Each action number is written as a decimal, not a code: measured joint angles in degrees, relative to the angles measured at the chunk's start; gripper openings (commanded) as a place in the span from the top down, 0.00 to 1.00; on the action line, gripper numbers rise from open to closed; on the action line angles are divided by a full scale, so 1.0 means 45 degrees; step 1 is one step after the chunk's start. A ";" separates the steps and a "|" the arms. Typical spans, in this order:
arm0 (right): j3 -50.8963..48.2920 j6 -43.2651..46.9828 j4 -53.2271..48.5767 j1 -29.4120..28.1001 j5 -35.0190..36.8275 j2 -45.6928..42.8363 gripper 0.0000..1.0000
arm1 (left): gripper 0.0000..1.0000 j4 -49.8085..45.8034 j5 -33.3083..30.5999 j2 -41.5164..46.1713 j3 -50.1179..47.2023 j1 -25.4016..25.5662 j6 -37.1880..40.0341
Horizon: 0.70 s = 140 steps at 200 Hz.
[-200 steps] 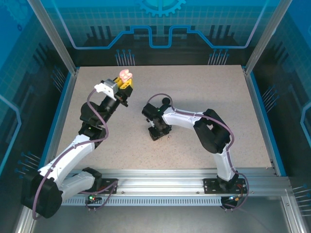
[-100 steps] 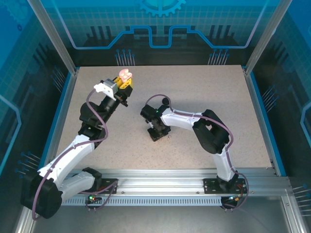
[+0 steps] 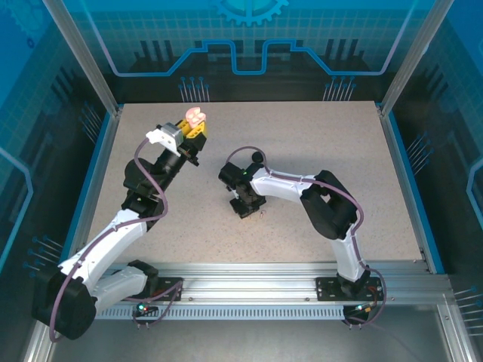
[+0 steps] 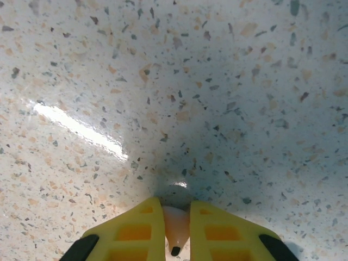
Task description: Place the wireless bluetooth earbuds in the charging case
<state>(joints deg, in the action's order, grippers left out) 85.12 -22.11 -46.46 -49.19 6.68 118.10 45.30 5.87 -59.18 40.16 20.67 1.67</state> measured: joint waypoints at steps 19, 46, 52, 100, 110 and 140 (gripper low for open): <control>-0.0296 -0.0053 -0.0010 0.0024 0.0005 -0.0408 0.89 | 1.00 0.0000 0.0087 0.0000 0.0000 0.0049 0.0000; -0.0510 -0.0136 0.0000 0.0151 0.0053 -0.1530 0.89 | 1.00 0.0005 0.0287 -0.0005 0.0000 0.0151 0.0000; -0.0515 -0.0180 0.0000 0.0209 0.0068 -0.1875 0.90 | 1.00 0.0010 0.0335 -0.0005 0.0000 0.0180 0.0005; -0.0243 -0.0170 -0.0053 0.1234 0.0539 -0.5309 0.89 | 1.00 0.0141 0.0962 -0.0126 -0.0029 0.0641 0.0121; 0.0005 -0.0117 -0.0078 0.1496 0.0665 -0.5911 0.89 | 1.00 0.0199 0.1103 -0.0151 -0.0073 0.0816 0.0257; 0.1180 0.0325 -0.0083 0.2234 0.1064 -0.7601 0.89 | 1.00 0.0369 0.1394 -0.0248 -0.0398 0.1389 0.0690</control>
<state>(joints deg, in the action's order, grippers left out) 90.43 -20.64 -46.83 -39.13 11.46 83.90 46.96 12.14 -60.29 38.37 26.92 4.78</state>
